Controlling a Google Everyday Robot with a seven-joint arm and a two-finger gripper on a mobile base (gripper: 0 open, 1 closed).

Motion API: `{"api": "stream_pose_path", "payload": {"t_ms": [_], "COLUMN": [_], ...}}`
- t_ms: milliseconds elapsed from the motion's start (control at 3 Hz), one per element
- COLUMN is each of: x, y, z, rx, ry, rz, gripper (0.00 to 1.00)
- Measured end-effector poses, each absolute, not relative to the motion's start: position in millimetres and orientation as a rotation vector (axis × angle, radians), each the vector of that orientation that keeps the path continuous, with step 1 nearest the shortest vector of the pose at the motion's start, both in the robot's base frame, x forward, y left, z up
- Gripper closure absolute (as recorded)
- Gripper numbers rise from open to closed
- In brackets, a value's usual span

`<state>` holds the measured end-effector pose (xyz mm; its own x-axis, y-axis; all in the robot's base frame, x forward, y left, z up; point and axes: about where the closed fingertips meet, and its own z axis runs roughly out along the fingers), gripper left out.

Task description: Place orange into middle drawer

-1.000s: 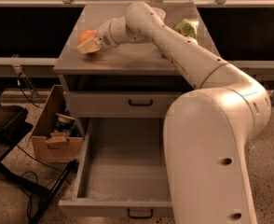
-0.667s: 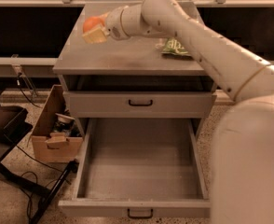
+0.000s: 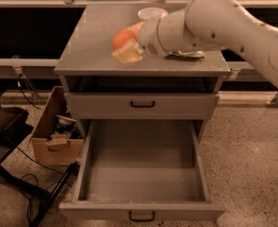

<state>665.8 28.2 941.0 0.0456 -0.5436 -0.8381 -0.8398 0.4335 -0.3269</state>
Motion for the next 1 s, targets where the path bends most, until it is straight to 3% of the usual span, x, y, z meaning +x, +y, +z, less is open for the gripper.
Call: {"api": "stream_pose_path", "payload": {"t_ms": [333,1000], "x": [643.9,627.8], "y": [-20.7,-39.6], "z": [848.1,656.1], "rx": [-1.297,-1.197], "ry": [1.842,2.001], "rz": [0.289,0.477], "gripper": [1.0,1.0]}}
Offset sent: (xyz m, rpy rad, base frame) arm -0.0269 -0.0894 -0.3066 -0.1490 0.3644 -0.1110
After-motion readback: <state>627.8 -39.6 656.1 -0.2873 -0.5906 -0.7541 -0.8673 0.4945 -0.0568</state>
